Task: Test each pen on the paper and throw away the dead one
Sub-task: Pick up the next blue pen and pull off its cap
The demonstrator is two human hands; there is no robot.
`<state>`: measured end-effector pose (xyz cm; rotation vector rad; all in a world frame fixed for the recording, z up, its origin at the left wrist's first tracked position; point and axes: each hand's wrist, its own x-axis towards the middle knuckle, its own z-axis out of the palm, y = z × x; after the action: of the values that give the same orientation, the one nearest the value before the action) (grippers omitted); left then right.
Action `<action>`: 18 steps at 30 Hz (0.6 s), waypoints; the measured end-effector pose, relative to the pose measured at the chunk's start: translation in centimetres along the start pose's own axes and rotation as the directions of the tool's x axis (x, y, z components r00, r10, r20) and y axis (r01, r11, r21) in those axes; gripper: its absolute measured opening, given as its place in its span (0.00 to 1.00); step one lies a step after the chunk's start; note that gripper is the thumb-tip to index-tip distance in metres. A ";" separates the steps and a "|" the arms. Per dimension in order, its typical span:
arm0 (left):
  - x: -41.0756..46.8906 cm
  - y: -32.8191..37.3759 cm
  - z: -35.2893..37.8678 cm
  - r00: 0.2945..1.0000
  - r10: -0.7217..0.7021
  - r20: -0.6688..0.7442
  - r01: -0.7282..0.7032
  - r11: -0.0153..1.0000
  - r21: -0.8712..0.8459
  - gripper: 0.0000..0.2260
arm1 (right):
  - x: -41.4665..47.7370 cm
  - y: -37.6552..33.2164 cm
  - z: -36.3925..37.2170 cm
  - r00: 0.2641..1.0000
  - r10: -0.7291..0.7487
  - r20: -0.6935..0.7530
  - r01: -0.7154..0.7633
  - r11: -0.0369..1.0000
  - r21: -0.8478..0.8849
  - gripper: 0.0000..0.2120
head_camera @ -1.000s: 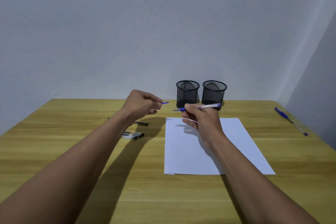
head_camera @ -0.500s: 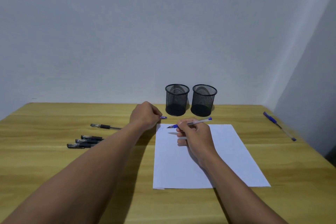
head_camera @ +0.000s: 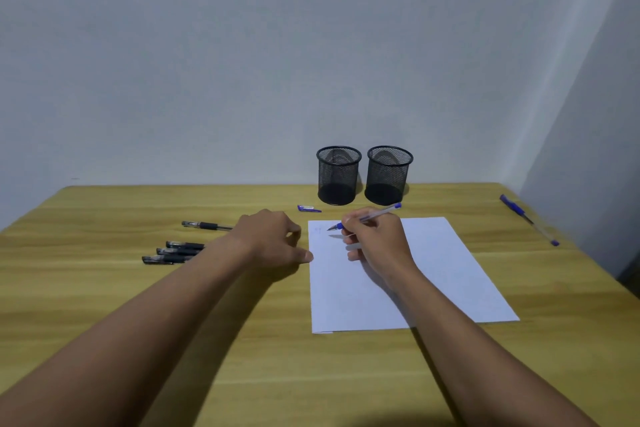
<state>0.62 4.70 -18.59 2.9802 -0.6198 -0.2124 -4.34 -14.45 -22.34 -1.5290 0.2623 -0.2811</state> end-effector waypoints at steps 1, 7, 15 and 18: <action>0.1 0.0 0.1 1.000 -0.004 0.003 0.004 1.000 0.007 0.34 | -0.1 -0.1 0.2 1.000 -0.010 0.005 0.010 1.000 -0.029 0.04; 0.4 -0.1 0.3 1.000 -0.006 0.019 0.007 0.998 -0.057 0.33 | -0.2 0.2 2.0 0.996 -0.081 0.045 0.088 0.979 -0.183 0.04; 0.7 -0.3 0.5 1.000 -0.007 0.005 0.008 0.996 -0.089 0.29 | -0.4 0.8 2.1 0.992 -0.126 0.031 0.129 0.937 -0.326 0.05; 0.7 -0.2 0.5 1.000 -0.006 0.011 0.007 0.996 -0.092 0.27 | -0.3 0.8 2.1 0.989 -0.150 0.008 0.143 0.924 -0.356 0.06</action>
<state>1.23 4.61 -19.16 2.8948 -0.5841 -0.2511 -3.92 -12.37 -23.05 -1.9105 0.2214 -0.3823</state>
